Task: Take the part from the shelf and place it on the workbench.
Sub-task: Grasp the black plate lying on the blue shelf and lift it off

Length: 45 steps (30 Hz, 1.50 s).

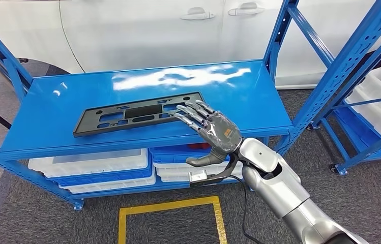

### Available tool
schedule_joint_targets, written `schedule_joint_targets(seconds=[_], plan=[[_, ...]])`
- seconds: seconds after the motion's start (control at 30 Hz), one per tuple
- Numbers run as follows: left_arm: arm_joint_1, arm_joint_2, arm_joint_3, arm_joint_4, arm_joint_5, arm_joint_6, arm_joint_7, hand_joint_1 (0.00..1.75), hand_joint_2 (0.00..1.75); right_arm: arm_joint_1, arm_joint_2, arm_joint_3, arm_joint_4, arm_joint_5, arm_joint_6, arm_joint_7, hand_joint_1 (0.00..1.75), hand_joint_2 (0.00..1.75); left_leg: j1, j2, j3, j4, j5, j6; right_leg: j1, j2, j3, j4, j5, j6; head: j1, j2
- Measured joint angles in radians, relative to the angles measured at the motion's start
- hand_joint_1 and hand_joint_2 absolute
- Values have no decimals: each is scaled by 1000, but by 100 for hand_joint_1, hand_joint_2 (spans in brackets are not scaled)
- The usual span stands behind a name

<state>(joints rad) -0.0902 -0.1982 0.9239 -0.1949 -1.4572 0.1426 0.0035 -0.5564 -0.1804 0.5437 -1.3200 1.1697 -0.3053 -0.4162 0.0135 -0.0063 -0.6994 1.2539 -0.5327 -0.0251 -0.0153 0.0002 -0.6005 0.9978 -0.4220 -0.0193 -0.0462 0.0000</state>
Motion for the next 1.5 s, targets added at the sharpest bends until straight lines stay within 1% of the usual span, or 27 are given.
schedule_joint_targets(seconds=[0.07,0.13,0.23,0.27,0.33,0.4,0.43,0.47,0.5,0.57,0.63,0.67,0.73,0.8,0.87,0.9,0.93,0.97,1.0,1.03,1.1,1.17,1.23,1.27,1.37,1.4,1.5], plan=[[-1,0,0,0,0,0,-1,0,0,-2,1,4,6,-6,6,0,0,0,3,0,64,-136,69,0,1,1,4,6,-5,8,0,0],[-3,0,-1,0,-1,-2,-6,0,0,-5,1,6,11,-23,15,0,0,0,1,-1,108,-226,95,9,3,2,3,11,-9,19,0,0],[-2,0,-2,0,-5,-5,-11,0,0,-7,1,9,20,-46,20,0,0,0,-1,-3,116,-244,93,29,2,2,3,15,-14,38,0,0],[-2,0,-2,0,-6,-5,-11,0,0,-8,1,9,22,-50,20,0,0,0,0,-3,118,-247,95,36,0,1,-2,29,-25,43,0,0],[-3,0,-2,0,-6,-6,-11,0,0,-8,1,10,27,-55,19,0,0,0,0,-1,121,-252,97,47,-2,1,-41,115,-77,50,0,0],[-3,0,-2,0,-6,-6,-12,0,0,-6,2,11,32,-56,16,1,0,0,-2,-3,121,-251,96,52,-2,1,-105,247,-134,52,0,0],[-2,0,-2,0,-6,-5,-12,0,0,-4,2,12,34,-55,12,2,0,0,-3,-7,121,-251,95,53,-2,1,-126,288,-143,53,0,0],[-2,0,-2,0,-6,-4,-12,0,0,-2,2,13,36,-53,7,4,0,0,-3,-12,122,-250,94,53,-2,1,-131,293,-133,53,0,0],[-1,0,-2,0,-6,-3,-12,0,0,-2,2,14,38,-50,1,6,0,0,-3,-21,123,-248,93,52,-2,3,-116,259,-105,51,0,0],[-2,0,-2,0,-6,-1,-13,0,0,-3,1,14,41,-46,-7,9,0,0,-5,-36,124,-244,89,47,-3,28,-52,125,-39,43,0,0],[-3,-1,-2,0,-6,0,-15,0,0,-4,2,15,43,-45,-13,11,0,0,-6,-52,120,-239,86,38,-4,52,-12,37,-13,38,0,0],[-3,-1,-2,0,-6,0,-17,0,0,-4,2,16,44,-45,-15,12,0,0,-6,-59,117,-238,86,33,-2,54,-8,28,-17,35,0,0],[-2,-1,-2,0,-6,0,-18,0,0,-5,3,18,44,-44,-17,14,0,0,-4,-68,115,-240,86,22,-4,35,-5,22,-16,25,0,0],[0,-1,-2,0,-7,-1,-19,0,0,-7,4,18,44,-44,-19,19,0,0,-5,-48,99,-204,62,11,-7,16,1,14,-14,11,0,0],[-1,-1,-2,0,-7,-2,-19,0,0,-6,5,18,45,-43,-19,22,0,0,-3,-17,44,-88,4,2,-5,-3,5,11,-16,3,0,0],[-1,-1,-2,0,-8,-2,-19,0,0,-4,5,18,45,-43,-19,22,0,0,-2,-11,9,-20,-23,-1,-4,-13,6,12,-18,1,0,0],[-1,-1,-2,0,-8,-2,-19,0,0,-3,5,19,46,-43,-19,22,0,0,-1,-8,-17,28,-35,-3,-2,-24,7,12,-20,0,0,0],[0,0,-2,0,-8,-2,-19,0,0,-2,5,19,47,-43,-19,22,0,0,-1,-5,-25,39,-28,-4,-1,-34,9,12,-22,0,0,0],[1,0,-2,0,-7,-2,-19,0,0,-1,5,19,47,-42,-19,22,0,0,-1,0,-13,10,-2,-3,-1,-44,12,12,-24,1,0,0],[1,0,-2,0,-7,-2,-19,0,0,-1,5,19,47,-42,-19,22,0,0,-2,10,18,-54,35,0,0,-53,16,13,-27,3,0,0],[-1,0,-2,0,-8,-2,-19,0,0,-2,5,19,47,-42,-19,22,0,0,-9,48,84,-187,88,12,4,-71,26,14,-34,10,0,0],[-2,0,-2,0,-8,-2,-19,0,0,-3,5,19,47,-42,-19,22,0,0,-17,64,106,-239,97,26,10,-88,30,14,-38,19,0,0],[0,0,-2,0,-7,-2,-19,0,0,-5,7,19,47,-42,-19,22,0,0,-17,44,105,-244,101,39,10,-101,33,15,-42,30,0,0],[1,0,-2,0,-7,-2,-19,0,0,-6,8,19,47,-42,-19,22,0,0,-15,33,107,-248,104,44,7,-88,31,23,-51,36,0,0],[1,0,-2,0,-6,-3,-22,0,0,-10,8,19,49,-43,-20,22,0,0,-10,11,110,-256,111,57,1,-23,-8,114,-112,45,0,0],[0,0,-2,0,-6,-3,-22,0,0,-11,8,19,50,-43,-20,22,0,0,-10,8,109,-256,112,58,1,-16,-20,139,-126,46,0,0],[0,0,-2,0,-6,-3,-23,0,0,-11,8,19,51,-43,-20,22,0,0,-10,7,109,-256,112,58,1,-14,-24,147,-131,46,0,0]])
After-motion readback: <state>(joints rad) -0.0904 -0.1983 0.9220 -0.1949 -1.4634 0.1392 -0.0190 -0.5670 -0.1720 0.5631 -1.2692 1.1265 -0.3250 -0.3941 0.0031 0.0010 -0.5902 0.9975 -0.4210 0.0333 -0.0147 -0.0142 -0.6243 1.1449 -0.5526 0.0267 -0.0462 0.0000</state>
